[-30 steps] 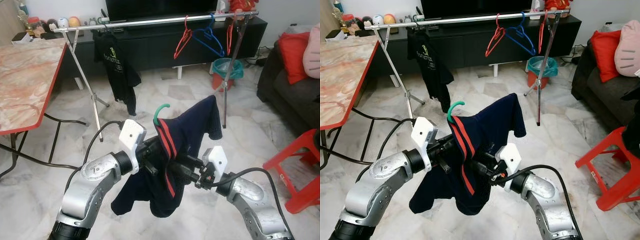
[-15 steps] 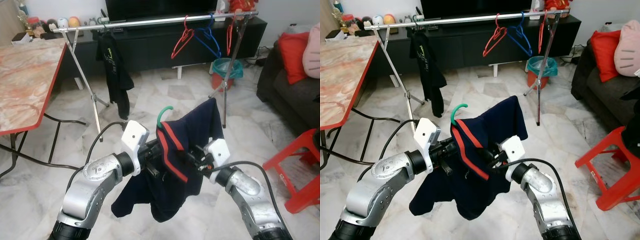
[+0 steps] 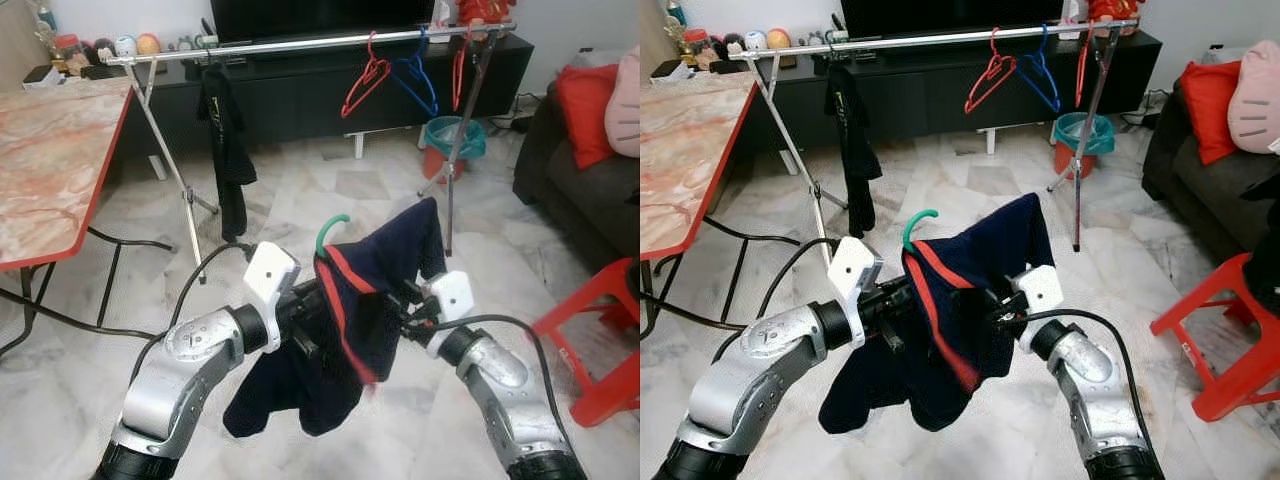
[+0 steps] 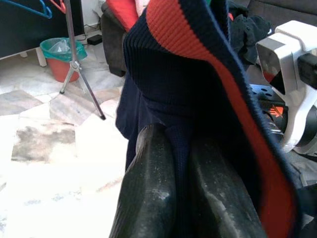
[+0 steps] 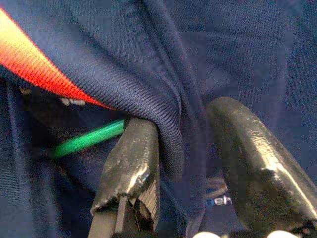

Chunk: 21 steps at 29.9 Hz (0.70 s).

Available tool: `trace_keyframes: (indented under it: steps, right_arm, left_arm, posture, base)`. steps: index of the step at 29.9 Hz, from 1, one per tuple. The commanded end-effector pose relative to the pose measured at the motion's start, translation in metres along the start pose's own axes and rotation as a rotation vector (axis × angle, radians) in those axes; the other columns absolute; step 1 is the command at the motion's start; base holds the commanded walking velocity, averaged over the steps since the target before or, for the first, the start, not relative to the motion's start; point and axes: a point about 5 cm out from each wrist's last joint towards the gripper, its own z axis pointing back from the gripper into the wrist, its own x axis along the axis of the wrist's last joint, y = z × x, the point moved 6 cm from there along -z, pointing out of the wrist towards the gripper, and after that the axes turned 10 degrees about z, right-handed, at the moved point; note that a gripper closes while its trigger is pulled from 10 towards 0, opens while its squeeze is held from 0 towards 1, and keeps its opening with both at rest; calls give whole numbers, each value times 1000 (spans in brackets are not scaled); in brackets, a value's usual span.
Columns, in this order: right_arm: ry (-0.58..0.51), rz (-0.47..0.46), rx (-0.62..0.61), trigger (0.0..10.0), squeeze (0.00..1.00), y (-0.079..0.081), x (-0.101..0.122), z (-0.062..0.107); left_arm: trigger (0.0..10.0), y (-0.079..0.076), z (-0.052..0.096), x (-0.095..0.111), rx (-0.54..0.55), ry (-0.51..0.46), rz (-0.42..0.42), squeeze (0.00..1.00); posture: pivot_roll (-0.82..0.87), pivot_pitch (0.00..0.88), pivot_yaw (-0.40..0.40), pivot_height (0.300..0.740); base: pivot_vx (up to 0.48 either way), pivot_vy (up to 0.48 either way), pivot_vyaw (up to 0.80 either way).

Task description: Hang hanger

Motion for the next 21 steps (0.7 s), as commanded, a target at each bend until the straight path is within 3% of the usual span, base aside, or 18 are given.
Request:
trace_keyframes:
  steps: [1,9,10,11,21]
  right_arm:
    - [-41,-10,18,10000,0,0,12,-5]
    - [-26,-19,22,10000,0,3,6,-5]
    - [-12,-10,19,2196,0,3,2,-4]
    - [-9,-16,16,0,0,2,1,-4]
    - [-1,-17,18,0,0,-3,0,-2]
  left_arm:
    - [10000,-7,-1,4,-33,-9,-27,0]
    - [10000,-6,0,5,-33,-6,-38,0]
    - [10000,-6,1,5,-35,-2,-44,0]
    - [10000,-6,1,5,-37,0,-43,0]
    - [10000,-11,6,3,-86,41,-53,0]
  posture:
    - [-68,8,13,740]
    - [-64,6,11,740]
    - [-65,5,11,740]
    - [-65,6,11,740]
    - [-65,7,13,740]
  base:
    - [0,0,0]
    - [0,0,0]
    - [0,0,0]
    - [0,0,0]
    - [0,0,0]
